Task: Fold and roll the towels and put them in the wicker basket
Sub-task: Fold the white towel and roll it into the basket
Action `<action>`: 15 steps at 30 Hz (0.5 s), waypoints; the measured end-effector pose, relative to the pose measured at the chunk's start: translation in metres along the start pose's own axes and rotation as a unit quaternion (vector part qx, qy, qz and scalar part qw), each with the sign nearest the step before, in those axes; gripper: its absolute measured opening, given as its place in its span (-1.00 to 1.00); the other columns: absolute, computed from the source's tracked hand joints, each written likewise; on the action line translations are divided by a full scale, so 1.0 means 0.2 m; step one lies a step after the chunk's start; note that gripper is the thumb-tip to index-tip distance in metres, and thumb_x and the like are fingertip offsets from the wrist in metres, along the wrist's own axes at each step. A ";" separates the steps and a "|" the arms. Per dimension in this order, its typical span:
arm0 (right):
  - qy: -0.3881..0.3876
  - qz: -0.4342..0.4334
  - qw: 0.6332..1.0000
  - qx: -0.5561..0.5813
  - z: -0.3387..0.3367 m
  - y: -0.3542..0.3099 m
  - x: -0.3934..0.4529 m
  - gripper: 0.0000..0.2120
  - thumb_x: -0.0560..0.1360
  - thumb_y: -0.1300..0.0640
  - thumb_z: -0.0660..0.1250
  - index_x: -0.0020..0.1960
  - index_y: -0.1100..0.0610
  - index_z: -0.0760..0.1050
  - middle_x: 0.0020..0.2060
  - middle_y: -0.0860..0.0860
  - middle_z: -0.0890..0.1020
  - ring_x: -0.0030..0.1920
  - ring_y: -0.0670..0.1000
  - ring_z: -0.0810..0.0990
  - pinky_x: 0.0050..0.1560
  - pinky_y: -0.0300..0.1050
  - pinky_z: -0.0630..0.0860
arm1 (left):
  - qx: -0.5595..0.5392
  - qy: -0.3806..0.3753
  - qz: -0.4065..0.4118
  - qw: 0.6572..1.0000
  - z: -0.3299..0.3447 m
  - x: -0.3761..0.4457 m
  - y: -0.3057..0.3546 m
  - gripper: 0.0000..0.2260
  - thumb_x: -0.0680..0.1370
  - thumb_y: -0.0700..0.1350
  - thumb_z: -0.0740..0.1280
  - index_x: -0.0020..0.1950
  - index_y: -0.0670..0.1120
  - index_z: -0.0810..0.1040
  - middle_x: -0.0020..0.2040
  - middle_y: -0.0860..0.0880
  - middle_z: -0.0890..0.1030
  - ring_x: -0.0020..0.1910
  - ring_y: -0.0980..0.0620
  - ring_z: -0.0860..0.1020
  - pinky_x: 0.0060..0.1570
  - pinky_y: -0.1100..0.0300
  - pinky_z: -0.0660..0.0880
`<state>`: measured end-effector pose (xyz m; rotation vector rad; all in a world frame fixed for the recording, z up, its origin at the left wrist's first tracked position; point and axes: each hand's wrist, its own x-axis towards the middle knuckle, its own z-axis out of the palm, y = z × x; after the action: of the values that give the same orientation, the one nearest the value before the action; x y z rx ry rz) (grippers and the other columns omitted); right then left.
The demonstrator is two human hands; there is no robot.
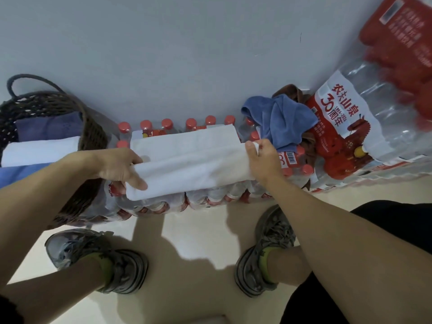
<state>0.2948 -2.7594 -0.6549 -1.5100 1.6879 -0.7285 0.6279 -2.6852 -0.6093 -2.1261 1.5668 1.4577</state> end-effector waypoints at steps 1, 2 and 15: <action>0.000 0.000 1.000 -0.005 0.00 0.00 0.01 -0.72 0.63 -0.03 0.19 0.13 0.19 0.41 -0.06 0.04 0.50 -0.10 0.00 0.47 -0.24 -0.16 0.33 | -0.077 0.004 -0.003 0.997 0.00 0.00 -0.02 -0.70 0.32 -0.15 0.61 -0.04 -0.17 0.62 -0.29 -0.09 0.70 -0.38 -0.06 0.65 -0.41 0.19 0.55; 0.005 0.001 1.000 -0.004 0.01 -0.01 0.02 -0.73 0.63 -0.04 0.19 0.12 0.18 0.42 -0.07 0.03 0.51 -0.13 -0.02 0.47 -0.28 -0.20 0.32 | -0.146 0.031 -0.001 0.989 0.00 0.00 -0.03 -0.69 0.33 -0.17 0.60 -0.01 -0.21 0.62 -0.30 -0.10 0.70 -0.41 -0.03 0.64 -0.45 0.21 0.55; -0.035 0.099 0.994 0.032 0.06 -0.04 0.11 -0.84 0.47 0.12 0.42 -0.19 0.02 0.45 -0.19 -0.06 0.57 -0.08 0.05 0.58 -0.06 0.01 0.59 | -0.464 0.093 -0.069 0.878 0.17 0.12 -0.13 -0.77 0.57 -0.25 0.34 0.22 -0.24 0.56 0.12 -0.19 0.65 -0.03 -0.12 0.64 -0.32 0.12 0.64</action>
<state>0.3091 -2.7822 -0.6590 -1.2873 1.7161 -0.6117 0.6266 -2.6692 -0.6550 -2.8264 0.7323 2.3092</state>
